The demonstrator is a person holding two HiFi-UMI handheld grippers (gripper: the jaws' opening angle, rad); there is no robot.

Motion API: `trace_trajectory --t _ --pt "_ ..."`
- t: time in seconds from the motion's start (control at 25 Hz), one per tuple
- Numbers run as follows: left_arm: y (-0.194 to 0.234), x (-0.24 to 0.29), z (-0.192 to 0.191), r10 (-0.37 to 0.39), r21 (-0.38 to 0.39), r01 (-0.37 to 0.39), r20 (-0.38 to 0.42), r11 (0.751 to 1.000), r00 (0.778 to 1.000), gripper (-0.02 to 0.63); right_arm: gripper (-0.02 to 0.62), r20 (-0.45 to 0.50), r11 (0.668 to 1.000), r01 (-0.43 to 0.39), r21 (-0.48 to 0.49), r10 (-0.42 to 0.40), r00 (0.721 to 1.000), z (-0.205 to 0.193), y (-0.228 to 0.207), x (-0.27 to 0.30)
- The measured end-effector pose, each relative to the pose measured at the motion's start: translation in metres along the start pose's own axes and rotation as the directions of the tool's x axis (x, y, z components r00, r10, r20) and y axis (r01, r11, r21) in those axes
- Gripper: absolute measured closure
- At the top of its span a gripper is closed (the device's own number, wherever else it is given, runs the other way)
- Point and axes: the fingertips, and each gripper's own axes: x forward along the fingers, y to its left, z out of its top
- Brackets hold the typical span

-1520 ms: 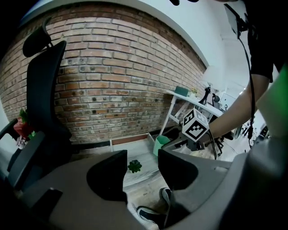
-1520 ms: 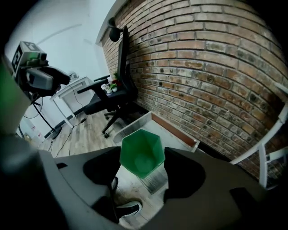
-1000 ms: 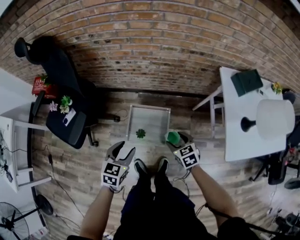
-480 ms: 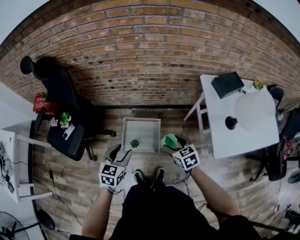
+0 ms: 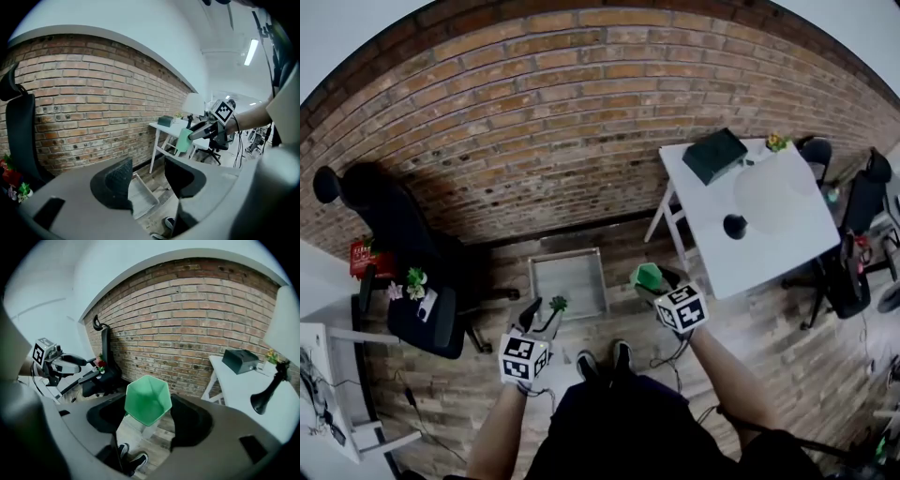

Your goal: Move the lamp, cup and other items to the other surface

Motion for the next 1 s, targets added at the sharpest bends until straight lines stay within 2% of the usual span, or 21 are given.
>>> trace_trajectory --t 0.32,0.56,0.76,1.0 --pt "-0.025 0.030 0.005 -0.142 0.057 0.142 -0.019 0.988 0.990 0.397 0.293 0.016 0.974 0.201 0.105 -0.203 0.979 -0.017 -0.067 -0.062" --pt "-0.058 0.061 0.015 -0.195 0.094 0.197 -0.028 0.976 0.980 0.397 0.293 0.017 0.944 0.292 0.152 -0.298 0.954 -0.045 -0.128 -0.104" --pt "-0.077 0.088 0.034 -0.182 0.108 0.184 -0.026 0.977 0.983 0.397 0.292 0.010 0.920 0.330 0.210 -0.340 0.940 -0.065 -0.187 -0.132" --pt "-0.117 0.124 0.048 -0.163 0.101 0.166 -0.040 0.981 0.986 0.397 0.291 -0.026 0.912 0.348 0.218 -0.350 0.936 -0.094 -0.258 -0.155"
